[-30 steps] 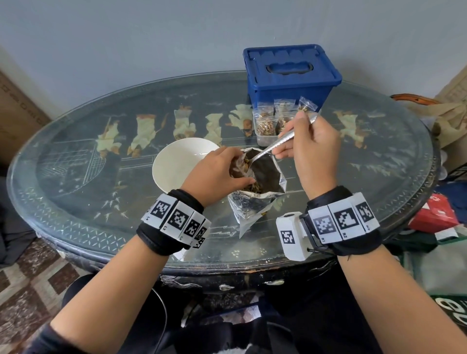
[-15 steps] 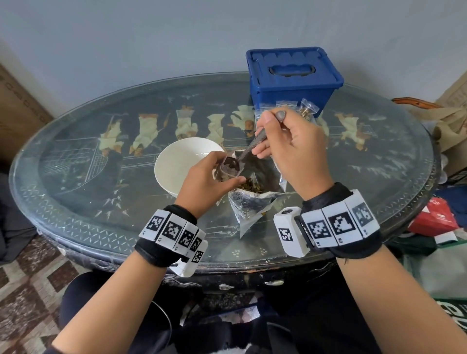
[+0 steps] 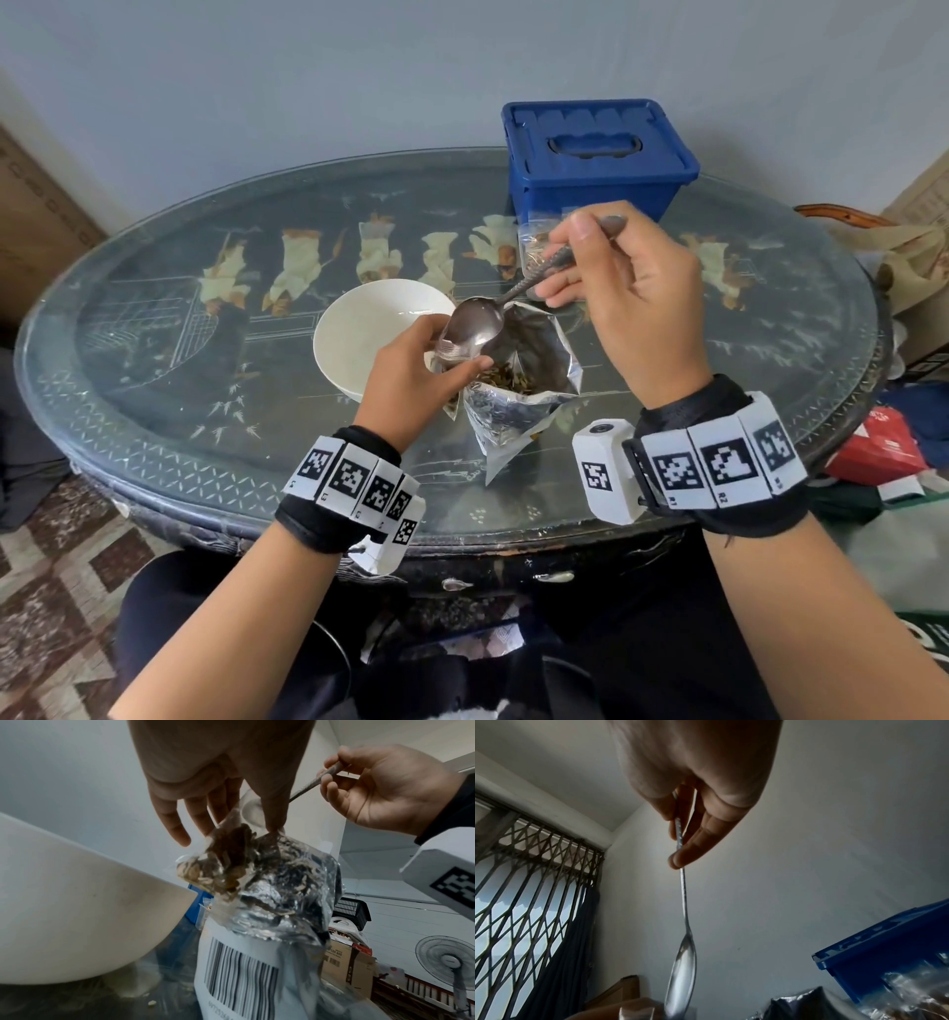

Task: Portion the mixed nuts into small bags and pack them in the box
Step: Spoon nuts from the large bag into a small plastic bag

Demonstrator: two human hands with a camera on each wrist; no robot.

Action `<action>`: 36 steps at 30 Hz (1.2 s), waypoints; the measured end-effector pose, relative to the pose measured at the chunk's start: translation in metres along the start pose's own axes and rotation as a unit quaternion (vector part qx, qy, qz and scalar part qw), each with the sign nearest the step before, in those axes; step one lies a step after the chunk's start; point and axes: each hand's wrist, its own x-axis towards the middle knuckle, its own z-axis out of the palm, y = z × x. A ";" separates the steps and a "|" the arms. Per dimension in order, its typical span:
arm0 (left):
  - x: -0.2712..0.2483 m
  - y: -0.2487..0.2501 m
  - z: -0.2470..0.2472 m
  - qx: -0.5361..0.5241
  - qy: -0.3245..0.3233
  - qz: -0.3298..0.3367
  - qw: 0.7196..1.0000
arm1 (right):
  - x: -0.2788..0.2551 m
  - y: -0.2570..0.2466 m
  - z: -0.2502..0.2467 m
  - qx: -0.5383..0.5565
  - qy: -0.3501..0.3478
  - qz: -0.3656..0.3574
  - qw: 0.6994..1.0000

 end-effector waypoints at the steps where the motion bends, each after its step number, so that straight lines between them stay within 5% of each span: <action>1: 0.000 -0.001 0.000 -0.004 0.000 0.000 1.000 | 0.000 0.001 -0.002 0.003 0.019 0.003 1.000; 8: -0.003 -0.003 0.001 -0.019 0.009 -0.011 1.000 | -0.007 0.020 -0.018 -0.032 0.136 0.045 0.989; 21: -0.002 -0.001 0.002 -0.013 0.000 -0.030 0.999 | -0.049 0.073 0.009 -0.204 -0.076 0.001 0.976; 36: -0.005 0.000 0.004 0.008 -0.001 -0.018 1.000 | -0.049 0.068 0.014 -0.203 -0.070 0.097 0.972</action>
